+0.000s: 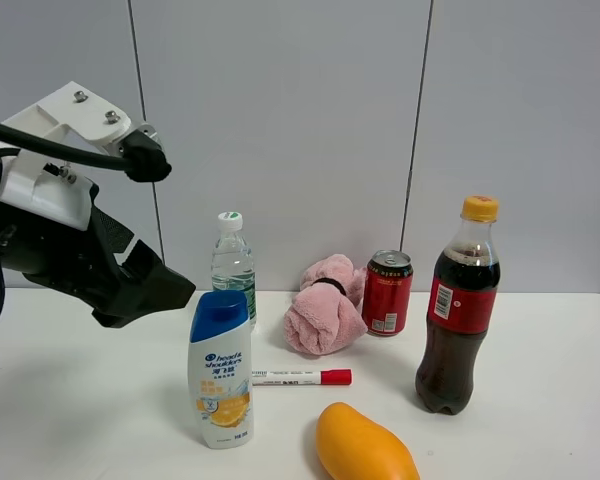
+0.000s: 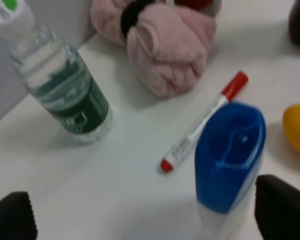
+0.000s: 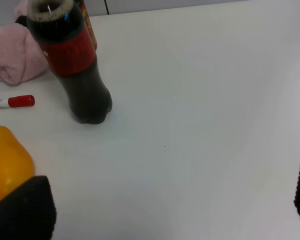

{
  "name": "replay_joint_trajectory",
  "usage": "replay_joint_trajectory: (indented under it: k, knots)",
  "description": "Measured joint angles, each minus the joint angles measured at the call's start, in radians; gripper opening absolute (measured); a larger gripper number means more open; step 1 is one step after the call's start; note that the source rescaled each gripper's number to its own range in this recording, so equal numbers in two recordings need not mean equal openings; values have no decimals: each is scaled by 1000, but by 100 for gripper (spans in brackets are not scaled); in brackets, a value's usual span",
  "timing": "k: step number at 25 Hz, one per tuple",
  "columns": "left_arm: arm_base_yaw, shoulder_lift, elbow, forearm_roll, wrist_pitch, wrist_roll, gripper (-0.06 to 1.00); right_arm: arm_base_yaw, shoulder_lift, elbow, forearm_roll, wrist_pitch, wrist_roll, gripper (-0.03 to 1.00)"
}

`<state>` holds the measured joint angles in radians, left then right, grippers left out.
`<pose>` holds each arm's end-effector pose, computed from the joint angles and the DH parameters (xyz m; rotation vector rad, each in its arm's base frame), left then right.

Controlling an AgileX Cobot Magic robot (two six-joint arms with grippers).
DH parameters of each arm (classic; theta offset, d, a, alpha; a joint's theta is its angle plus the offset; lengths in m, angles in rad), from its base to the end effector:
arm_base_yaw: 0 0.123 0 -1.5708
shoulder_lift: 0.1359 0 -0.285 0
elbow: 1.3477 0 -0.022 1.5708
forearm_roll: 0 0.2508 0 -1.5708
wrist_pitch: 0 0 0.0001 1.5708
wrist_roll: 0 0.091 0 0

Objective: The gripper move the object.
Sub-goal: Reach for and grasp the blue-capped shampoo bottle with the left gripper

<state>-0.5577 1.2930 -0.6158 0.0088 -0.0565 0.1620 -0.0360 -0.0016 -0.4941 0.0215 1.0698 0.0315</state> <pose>0.2194 -0.1369 0.2375 0.7530 1.9742 -0.2324 -0.0047 0.0019 0.2749 0.0684 2.0565 0.0230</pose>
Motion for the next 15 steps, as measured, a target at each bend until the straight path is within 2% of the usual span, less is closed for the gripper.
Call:
replay_joint_trajectory:
  k: [2,4,6,7,10,12,15]
  knots:
    - [0,1,5,14,-2,-22,100,0,0,0,0,0,0,100]
    - [0,1,7,79,-5,-88,100,0,0,0,0,0,0,100]
    - [0,1,18,210,-34,-251,100,0,0,0,0,0,0,100]
    - [0,3,26,304,-74,-343,100,0,0,0,0,0,0,100]
    - [14,11,67,581,-277,-681,100,0,0,0,0,0,0,100]
    - [62,28,87,723,-431,-824,100,0,0,0,0,0,0,100]
    - [144,58,106,841,-514,-924,100,0,0,0,0,0,0,100]
